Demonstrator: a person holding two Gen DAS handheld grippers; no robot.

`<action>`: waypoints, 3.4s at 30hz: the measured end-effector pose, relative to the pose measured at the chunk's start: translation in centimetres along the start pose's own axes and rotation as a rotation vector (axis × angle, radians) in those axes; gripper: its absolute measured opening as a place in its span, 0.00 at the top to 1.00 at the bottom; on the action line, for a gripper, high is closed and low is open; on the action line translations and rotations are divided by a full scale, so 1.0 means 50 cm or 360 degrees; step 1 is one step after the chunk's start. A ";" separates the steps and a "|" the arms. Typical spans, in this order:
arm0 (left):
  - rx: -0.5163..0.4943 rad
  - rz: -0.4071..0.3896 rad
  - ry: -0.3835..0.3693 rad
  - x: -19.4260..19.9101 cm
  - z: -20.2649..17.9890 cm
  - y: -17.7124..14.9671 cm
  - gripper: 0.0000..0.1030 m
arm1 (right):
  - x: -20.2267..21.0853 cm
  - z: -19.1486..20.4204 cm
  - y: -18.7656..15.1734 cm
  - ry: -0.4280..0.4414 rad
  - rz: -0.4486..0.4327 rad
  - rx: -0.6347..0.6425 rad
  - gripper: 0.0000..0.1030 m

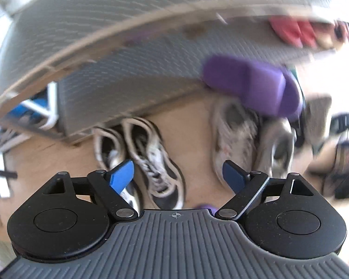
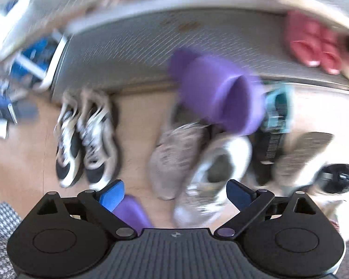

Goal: Organize scattered shoes

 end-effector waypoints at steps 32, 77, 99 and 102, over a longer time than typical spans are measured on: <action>0.0097 0.0070 -0.0013 -0.076 -0.100 0.064 0.13 | 0.058 -0.124 0.193 0.0220 -0.0621 -0.0238 0.78; 0.0342 0.0098 0.0070 -0.461 -0.138 0.089 0.48 | 0.114 -0.120 0.161 0.0434 -0.0153 -0.0431 0.09; 0.1058 0.0265 0.0348 -0.455 -0.042 0.007 0.30 | 0.116 -0.119 0.165 0.0406 -0.0188 -0.0398 0.09; 0.0907 0.0438 0.0262 -0.485 -0.065 0.024 0.30 | 0.121 -0.122 0.165 0.0415 -0.0195 -0.0399 0.09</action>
Point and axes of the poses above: each gripper's, at about its wrist camera, not at the fingertips, and x roughly against the way its jaws point, z to its left, y to its top, the point moved 3 cm from there along -x, roughly the way its jaws point, and after that the axes turned 14 degrees about -x, right-handed, at the moved point
